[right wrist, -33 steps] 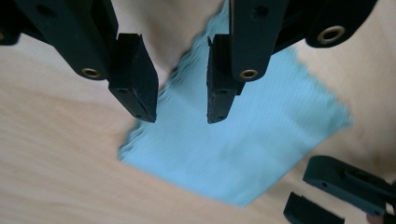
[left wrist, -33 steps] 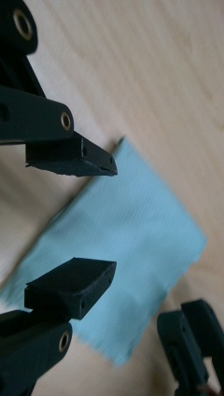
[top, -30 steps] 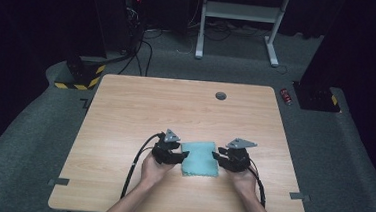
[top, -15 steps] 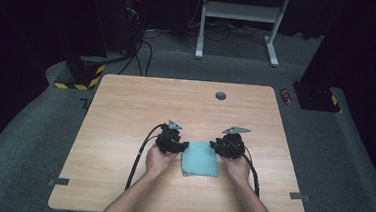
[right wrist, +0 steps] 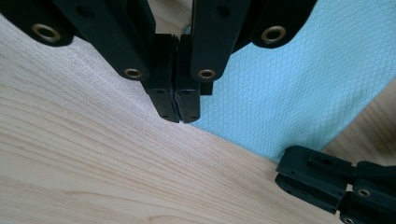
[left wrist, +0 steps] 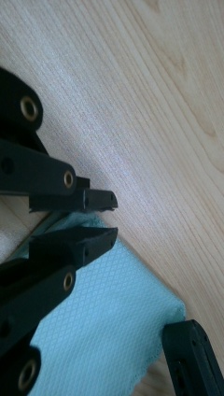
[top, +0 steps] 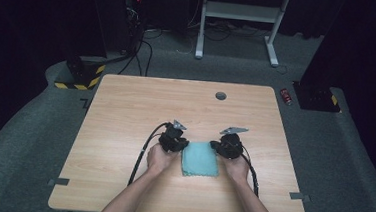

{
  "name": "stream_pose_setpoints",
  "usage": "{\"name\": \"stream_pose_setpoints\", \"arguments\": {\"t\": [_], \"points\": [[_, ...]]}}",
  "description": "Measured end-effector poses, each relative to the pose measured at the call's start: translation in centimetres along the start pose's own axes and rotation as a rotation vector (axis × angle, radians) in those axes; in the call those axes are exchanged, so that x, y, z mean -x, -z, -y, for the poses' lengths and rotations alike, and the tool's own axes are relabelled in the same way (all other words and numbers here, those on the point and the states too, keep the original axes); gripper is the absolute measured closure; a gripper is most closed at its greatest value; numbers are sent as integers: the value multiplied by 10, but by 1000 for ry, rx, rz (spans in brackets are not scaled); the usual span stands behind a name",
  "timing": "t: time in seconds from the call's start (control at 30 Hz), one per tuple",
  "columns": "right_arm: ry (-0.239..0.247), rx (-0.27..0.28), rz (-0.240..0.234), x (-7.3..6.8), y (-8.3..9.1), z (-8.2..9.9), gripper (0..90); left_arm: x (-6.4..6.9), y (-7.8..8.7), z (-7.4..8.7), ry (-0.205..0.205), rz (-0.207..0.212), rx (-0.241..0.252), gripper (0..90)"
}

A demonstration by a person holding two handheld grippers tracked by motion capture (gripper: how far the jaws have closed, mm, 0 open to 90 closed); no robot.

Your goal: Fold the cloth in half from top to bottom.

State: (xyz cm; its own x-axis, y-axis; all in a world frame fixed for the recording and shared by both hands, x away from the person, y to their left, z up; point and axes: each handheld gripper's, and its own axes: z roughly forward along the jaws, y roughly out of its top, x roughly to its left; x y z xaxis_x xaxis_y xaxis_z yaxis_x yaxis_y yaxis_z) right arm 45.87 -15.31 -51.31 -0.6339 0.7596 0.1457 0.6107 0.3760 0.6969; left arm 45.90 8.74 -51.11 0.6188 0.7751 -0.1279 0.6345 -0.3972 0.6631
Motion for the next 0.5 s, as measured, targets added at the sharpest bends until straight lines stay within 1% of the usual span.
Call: {"name": "stream_pose_setpoints", "arguments": {"t": [0.07, 0.17, 0.23, 0.3, 0.4, 0.5], "points": [[2, 2, 1, 0, 0, 0, 890, 0, 1, 0, -16, 0, -2, 865], [3, 1, 7, 0, -1, 0, 890, 0, 0, -2, -34, 4, -5, 883], [8, -1, 10, 0, -2, 0, 891, -2, 0, -6, -55, 12, -32, 887], [0, 0, 10, 1, -3, 0, 891, -3, 0, -9, -64, 12, -30, 889], [-11, 6, 12, 2, -3, 0, 891, -5, -2, -14, -73, 11, -39, 889], [-9, 8, 19, 3, -3, -1, 890, -6, -5, -17, -79, 8, -44, 889]]}}
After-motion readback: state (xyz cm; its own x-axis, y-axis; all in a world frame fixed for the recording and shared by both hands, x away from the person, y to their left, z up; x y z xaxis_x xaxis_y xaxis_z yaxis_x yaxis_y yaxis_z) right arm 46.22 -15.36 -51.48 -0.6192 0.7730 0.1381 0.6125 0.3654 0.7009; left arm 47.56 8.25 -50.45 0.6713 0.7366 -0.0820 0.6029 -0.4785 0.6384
